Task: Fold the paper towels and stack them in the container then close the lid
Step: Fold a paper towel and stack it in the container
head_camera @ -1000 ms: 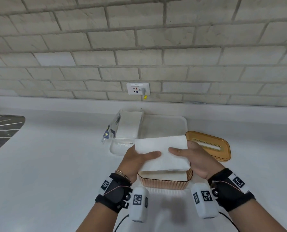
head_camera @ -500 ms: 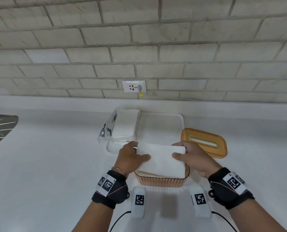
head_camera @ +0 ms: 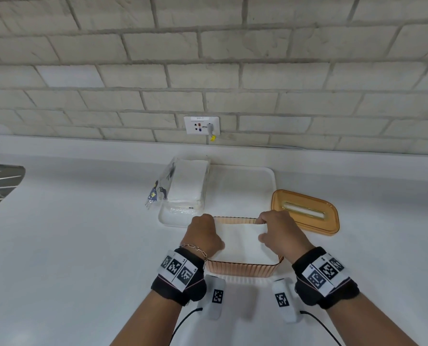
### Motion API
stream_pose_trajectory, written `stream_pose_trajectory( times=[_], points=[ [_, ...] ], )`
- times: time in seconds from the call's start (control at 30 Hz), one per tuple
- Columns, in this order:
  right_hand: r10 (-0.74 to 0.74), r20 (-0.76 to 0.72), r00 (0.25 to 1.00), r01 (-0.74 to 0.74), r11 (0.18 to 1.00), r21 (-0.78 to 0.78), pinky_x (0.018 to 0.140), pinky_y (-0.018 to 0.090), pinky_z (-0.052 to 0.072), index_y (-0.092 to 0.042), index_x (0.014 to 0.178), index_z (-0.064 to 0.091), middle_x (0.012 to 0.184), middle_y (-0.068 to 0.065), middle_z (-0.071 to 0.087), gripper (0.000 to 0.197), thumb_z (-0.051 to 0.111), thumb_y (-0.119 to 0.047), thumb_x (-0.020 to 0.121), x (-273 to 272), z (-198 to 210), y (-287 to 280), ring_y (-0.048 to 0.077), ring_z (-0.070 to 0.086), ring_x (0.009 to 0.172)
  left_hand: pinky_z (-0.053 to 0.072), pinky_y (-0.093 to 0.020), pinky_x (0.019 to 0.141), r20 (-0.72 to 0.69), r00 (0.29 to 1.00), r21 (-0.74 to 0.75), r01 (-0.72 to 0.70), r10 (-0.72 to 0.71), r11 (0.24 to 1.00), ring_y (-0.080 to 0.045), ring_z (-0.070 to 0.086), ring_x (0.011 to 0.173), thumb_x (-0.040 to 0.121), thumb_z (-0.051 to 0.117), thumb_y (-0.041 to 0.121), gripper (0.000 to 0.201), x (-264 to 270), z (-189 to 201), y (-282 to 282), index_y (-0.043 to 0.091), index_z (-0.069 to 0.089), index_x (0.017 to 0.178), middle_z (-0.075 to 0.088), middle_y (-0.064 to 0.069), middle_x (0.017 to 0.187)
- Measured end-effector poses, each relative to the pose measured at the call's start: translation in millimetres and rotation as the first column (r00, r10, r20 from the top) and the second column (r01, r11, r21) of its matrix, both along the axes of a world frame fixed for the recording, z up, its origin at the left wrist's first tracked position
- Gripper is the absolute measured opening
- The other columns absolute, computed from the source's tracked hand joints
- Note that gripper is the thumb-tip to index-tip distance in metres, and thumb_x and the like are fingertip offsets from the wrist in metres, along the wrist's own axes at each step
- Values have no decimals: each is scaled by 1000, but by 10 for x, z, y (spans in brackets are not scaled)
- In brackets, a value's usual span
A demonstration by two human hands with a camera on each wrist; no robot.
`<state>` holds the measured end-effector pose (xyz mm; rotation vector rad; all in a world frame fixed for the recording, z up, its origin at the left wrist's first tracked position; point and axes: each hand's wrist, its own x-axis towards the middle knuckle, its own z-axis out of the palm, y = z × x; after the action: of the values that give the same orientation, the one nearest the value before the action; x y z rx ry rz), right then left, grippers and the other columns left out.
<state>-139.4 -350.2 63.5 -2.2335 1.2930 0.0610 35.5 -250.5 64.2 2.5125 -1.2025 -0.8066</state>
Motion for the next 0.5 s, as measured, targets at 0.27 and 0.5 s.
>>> stream_pose_trajectory(
  times=[0.27, 0.5],
  points=[
    [100, -144, 985, -130, 968, -217, 83, 31, 55, -12, 121, 69, 115, 5, 64, 30, 71, -6, 91, 1, 68, 142, 21, 64, 98, 53, -33, 92, 210, 974, 39, 76, -82, 996, -30, 64, 116, 91, 72, 11, 45, -63, 6, 28, 6, 54, 131, 60, -14, 127],
    [140, 25, 990, -135, 981, -139, 79, 25, 50, -20, 124, 73, 113, -5, 65, 52, 87, -2, 78, -189, 214, 80, 11, 61, 97, 53, -31, 83, 358, 923, -93, 188, -143, 978, -23, 68, 107, 87, 75, 14, 54, -53, 103, 135, 21, 56, 136, 65, -3, 123]
  ],
)
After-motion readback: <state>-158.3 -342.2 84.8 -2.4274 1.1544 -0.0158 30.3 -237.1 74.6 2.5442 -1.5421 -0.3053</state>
